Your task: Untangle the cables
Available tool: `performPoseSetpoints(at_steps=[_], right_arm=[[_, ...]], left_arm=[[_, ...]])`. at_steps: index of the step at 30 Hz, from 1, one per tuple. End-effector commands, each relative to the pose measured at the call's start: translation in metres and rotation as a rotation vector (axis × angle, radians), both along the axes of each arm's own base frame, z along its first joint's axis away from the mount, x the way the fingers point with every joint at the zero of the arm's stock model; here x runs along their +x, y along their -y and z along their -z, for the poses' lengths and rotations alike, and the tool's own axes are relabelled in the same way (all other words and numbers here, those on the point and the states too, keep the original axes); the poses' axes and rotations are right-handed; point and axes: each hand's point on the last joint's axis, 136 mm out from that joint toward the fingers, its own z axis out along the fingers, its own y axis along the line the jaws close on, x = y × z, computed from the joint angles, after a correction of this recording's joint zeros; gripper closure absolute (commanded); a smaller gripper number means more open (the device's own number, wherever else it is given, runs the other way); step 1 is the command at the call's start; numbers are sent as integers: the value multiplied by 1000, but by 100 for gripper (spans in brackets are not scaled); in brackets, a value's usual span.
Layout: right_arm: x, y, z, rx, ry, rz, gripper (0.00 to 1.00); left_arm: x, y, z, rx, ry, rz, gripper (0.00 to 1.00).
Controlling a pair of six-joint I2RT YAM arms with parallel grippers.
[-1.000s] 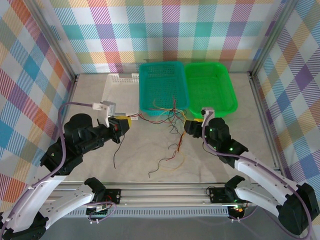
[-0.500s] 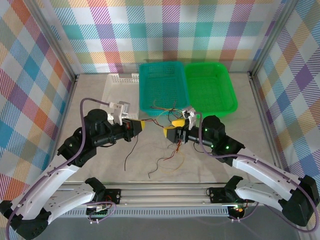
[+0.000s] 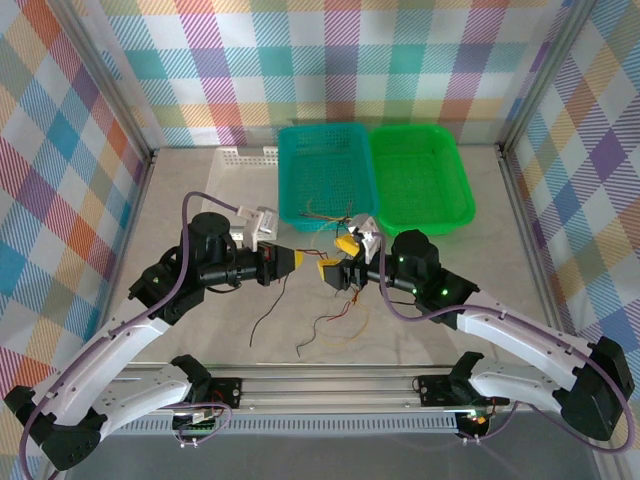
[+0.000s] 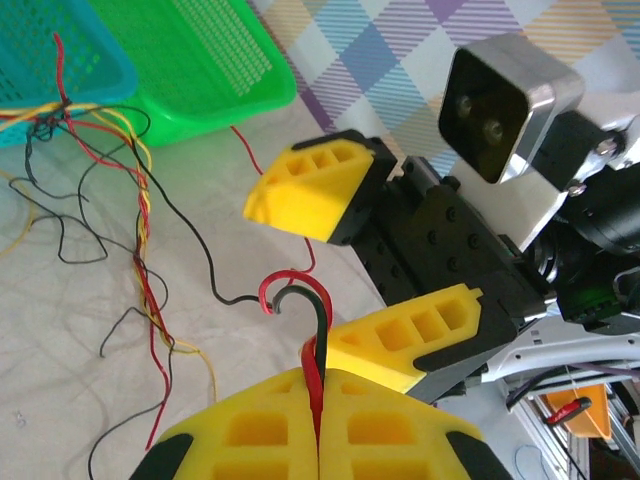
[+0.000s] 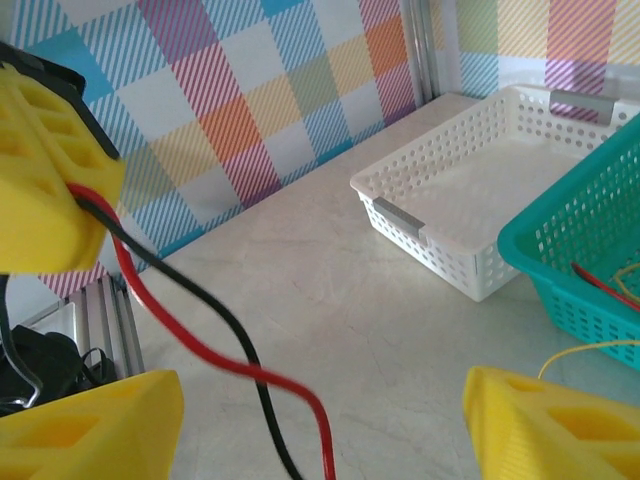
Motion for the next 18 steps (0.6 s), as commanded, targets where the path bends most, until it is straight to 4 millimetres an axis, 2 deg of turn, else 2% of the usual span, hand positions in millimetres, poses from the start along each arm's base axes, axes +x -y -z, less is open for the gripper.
performPoseSetpoints(at_steps=[1, 3, 14, 18], right_arm=[[3, -6, -22, 37, 92, -6, 28], [3, -7, -21, 36, 94, -7, 35], [-7, -4, -21, 51, 66, -35, 99], [-13, 0, -26, 75, 68, -45, 100]], left_arm=[[-10, 7, -16, -31, 15, 65, 100], [-12, 8, -15, -27, 11, 78, 100], [-15, 7, -19, -15, 37, 91, 100], [-17, 9, -20, -25, 37, 108, 97]])
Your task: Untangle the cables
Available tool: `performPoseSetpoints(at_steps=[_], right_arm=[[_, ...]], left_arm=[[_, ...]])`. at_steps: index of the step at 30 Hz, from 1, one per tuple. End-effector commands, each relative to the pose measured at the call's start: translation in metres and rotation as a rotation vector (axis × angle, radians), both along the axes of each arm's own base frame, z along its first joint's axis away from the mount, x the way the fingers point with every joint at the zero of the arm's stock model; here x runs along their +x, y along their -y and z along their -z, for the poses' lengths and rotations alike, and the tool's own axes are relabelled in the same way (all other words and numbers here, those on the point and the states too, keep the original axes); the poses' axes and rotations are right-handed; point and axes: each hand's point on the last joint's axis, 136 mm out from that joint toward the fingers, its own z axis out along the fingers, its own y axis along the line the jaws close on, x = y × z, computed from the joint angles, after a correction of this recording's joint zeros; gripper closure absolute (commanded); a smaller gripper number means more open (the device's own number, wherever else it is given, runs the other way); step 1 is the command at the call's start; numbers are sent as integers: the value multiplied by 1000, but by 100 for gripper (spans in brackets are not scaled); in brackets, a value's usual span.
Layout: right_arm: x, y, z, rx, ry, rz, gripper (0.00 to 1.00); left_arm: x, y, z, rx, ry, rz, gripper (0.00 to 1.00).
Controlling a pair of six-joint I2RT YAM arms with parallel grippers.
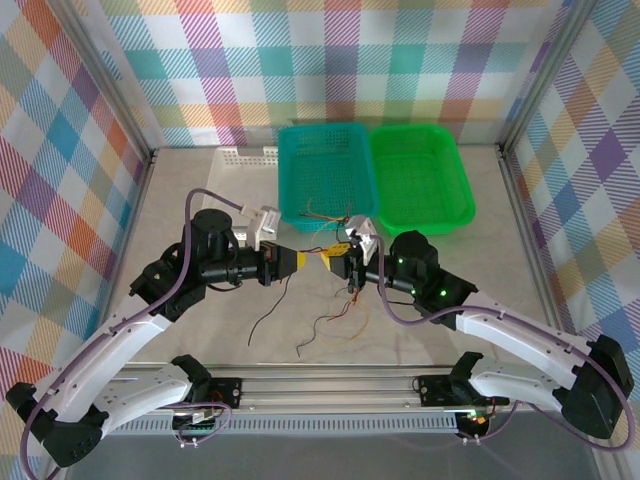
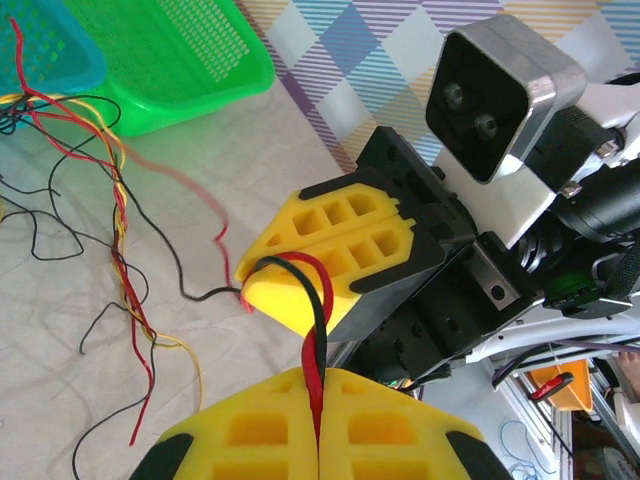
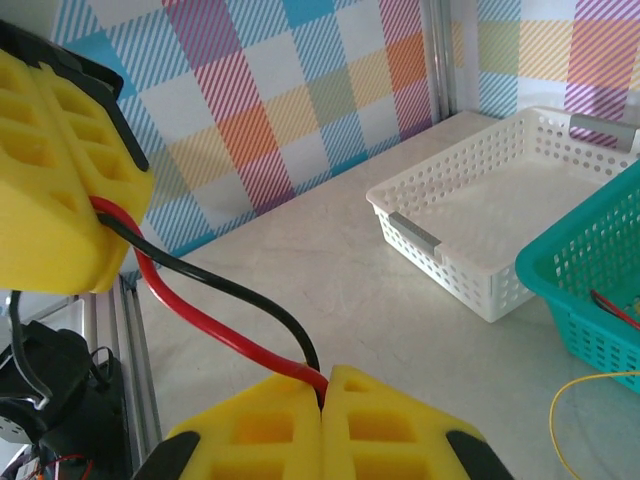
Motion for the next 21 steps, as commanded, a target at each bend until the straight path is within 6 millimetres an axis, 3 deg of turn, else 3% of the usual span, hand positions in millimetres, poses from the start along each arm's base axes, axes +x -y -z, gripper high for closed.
performPoseSetpoints(at_steps=[1, 3, 8, 12, 21], right_arm=[[-9, 3, -18, 61, 28, -21, 100], [-10, 5, -19, 66, 26, -22, 100], [-13, 9, -21, 76, 18, -16, 100], [-12, 13, -22, 83, -1, 5, 100], [-12, 19, -33, 85, -121, 34, 100]], left_arm=[[-11, 4, -14, -27, 29, 58, 96], [-11, 4, -14, -30, 30, 57, 89], [-11, 2, -14, -27, 37, 53, 48], [-14, -1, -16, -28, 53, 49, 26], [-33, -15, -19, -160, 115, 39, 14]])
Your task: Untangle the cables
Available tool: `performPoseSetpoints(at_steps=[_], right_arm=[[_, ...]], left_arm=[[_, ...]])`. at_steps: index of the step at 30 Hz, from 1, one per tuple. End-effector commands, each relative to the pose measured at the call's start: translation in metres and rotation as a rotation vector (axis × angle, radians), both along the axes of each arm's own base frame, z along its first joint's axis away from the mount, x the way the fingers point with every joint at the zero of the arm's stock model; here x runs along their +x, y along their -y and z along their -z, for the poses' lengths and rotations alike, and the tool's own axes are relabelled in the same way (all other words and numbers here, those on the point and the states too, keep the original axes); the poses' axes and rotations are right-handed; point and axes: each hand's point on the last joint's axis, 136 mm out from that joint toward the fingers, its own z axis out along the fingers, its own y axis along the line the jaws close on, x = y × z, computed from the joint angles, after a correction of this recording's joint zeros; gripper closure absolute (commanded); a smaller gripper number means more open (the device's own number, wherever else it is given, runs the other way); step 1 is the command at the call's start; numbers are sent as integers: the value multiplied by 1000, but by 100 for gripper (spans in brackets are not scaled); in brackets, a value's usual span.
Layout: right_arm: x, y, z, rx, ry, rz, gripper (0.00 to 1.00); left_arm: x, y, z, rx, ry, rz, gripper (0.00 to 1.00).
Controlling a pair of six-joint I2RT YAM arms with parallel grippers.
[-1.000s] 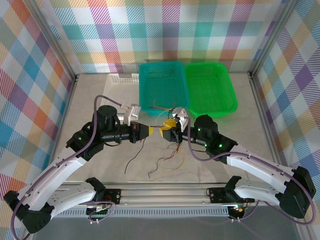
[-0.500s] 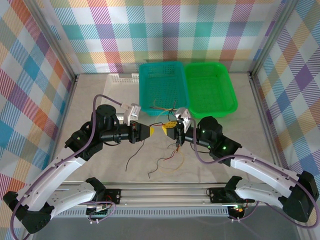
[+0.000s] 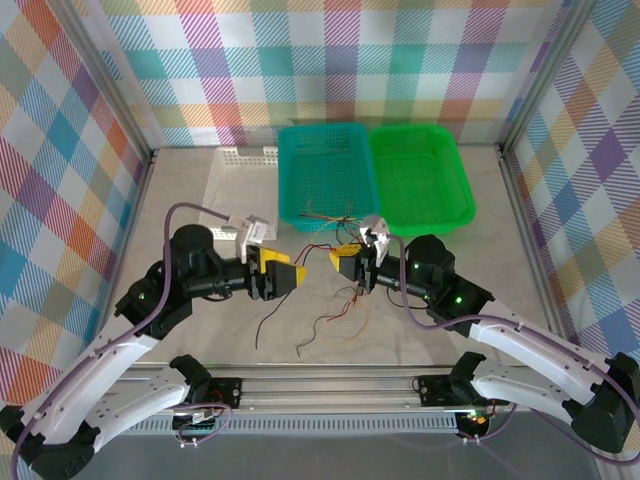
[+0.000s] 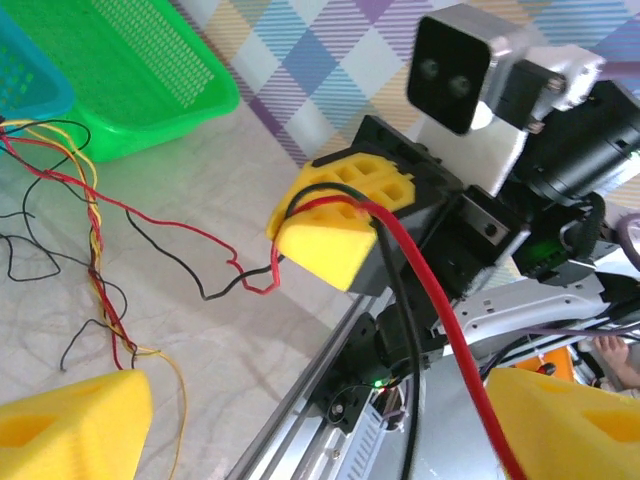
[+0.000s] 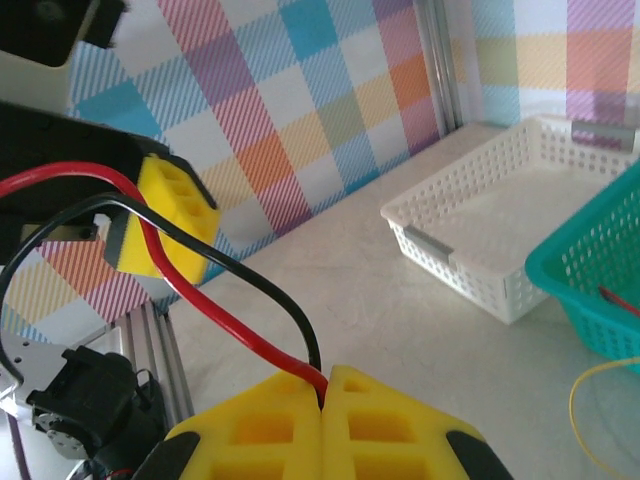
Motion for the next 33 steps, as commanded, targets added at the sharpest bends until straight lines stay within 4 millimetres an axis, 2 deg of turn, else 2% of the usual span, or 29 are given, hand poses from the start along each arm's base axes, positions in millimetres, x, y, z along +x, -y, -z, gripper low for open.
performPoseSetpoints(at_steps=[1, 3, 8, 12, 17, 22, 27, 33], right_arm=[[2, 3, -18, 15, -55, 22, 100], [5, 3, -15, -6, -86, 36, 100], [6, 0, -13, -15, -115, 33, 100], [4, -2, -14, -10, -123, 12, 100], [3, -4, -11, -16, -144, 5, 100], [2, -6, -10, -20, -160, -1, 100], [1, -10, -10, -20, -178, -21, 100], [1, -14, -6, -25, -198, -36, 100]], left_arm=[[-11, 0, -14, -106, 47, 29, 13], [-19, -3, -17, -147, 64, 41, 12], [-30, -8, -7, -161, 59, 59, 11], [-31, -9, 1, -151, 44, 58, 11], [-33, -10, -6, -171, 63, 63, 16], [-34, -4, -4, -189, 44, 92, 19], [-35, -3, 0, -193, 36, 102, 33], [-34, -1, 4, -190, 26, 108, 60]])
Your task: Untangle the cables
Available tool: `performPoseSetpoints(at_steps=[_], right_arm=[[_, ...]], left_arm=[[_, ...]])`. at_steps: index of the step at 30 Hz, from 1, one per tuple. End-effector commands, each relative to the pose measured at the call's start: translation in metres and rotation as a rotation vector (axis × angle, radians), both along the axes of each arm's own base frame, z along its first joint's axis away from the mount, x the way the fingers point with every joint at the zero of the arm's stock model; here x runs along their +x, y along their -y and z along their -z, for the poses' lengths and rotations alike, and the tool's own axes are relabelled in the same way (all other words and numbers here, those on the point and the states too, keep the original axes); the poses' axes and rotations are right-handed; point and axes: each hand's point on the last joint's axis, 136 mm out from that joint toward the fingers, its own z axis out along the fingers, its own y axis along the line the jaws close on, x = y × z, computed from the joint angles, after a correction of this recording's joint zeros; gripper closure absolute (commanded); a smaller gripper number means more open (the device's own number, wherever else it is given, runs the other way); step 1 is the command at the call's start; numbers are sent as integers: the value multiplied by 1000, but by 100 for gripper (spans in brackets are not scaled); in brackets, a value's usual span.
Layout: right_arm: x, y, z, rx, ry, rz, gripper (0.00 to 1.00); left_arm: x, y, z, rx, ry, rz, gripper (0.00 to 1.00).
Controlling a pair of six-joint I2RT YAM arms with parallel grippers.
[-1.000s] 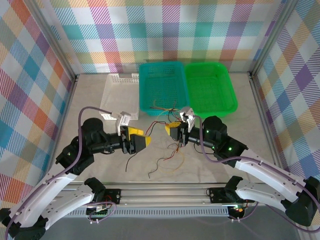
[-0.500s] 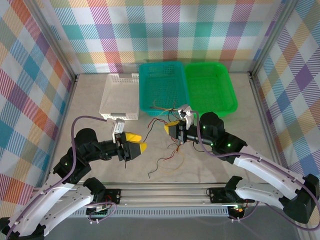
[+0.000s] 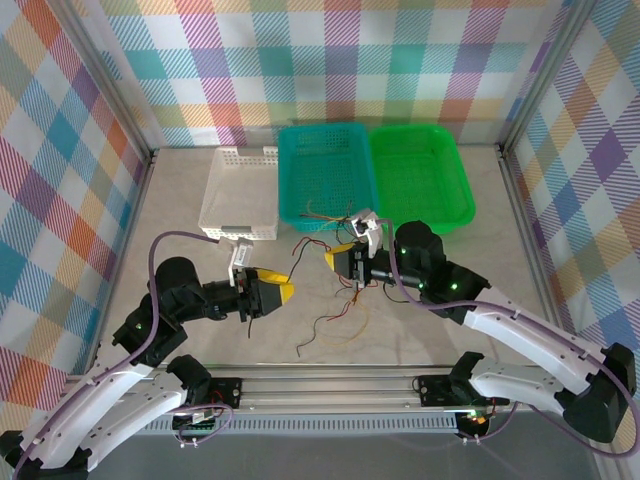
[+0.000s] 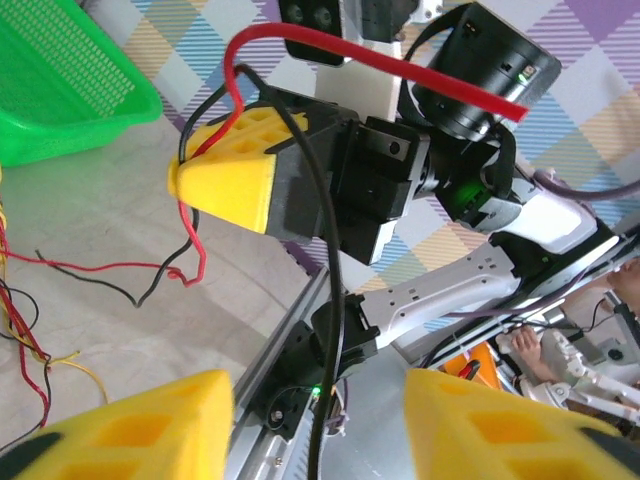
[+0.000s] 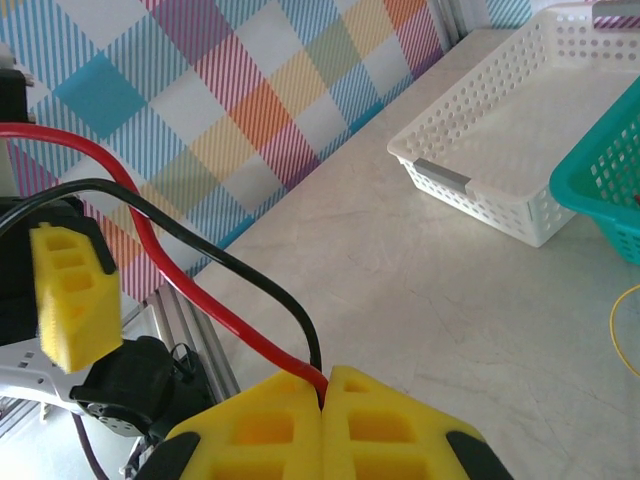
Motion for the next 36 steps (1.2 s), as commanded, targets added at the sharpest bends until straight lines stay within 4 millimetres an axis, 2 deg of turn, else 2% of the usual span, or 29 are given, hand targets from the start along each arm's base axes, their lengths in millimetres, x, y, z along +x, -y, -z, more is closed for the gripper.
performPoseSetpoints(at_steps=[1, 3, 4, 5, 8, 14, 21, 27, 31, 36], right_arm=[[-1, -3, -13, 28, -5, -18, 100], [-1, -2, -10, 23, -13, -13, 100], [-1, -2, -10, 20, -14, -12, 100], [-2, -1, -9, 17, -14, -13, 100], [-3, 3, -6, 0, -19, -7, 100], [-3, 19, 4, -11, -35, 31, 100], [-9, 31, 19, -21, -64, 32, 98], [-12, 29, 33, -20, -84, 9, 87], [-5, 24, 45, -23, -83, 15, 84], [5, 17, 57, -38, -86, 28, 67]], left_arm=[[-5, 3, -5, -23, 30, 28, 66], [-4, 1, -5, -12, 34, 16, 82], [-3, 0, -5, -5, 37, 8, 95], [-3, -1, -4, 6, 41, 1, 100], [4, -9, -2, 60, 48, -64, 100], [36, -41, 37, 362, -23, -287, 100], [55, -54, 42, 447, -51, -388, 100], [57, -40, 44, 431, -87, -338, 100], [60, -24, 47, 391, -125, -292, 100], [63, -10, 48, 363, -154, -248, 100]])
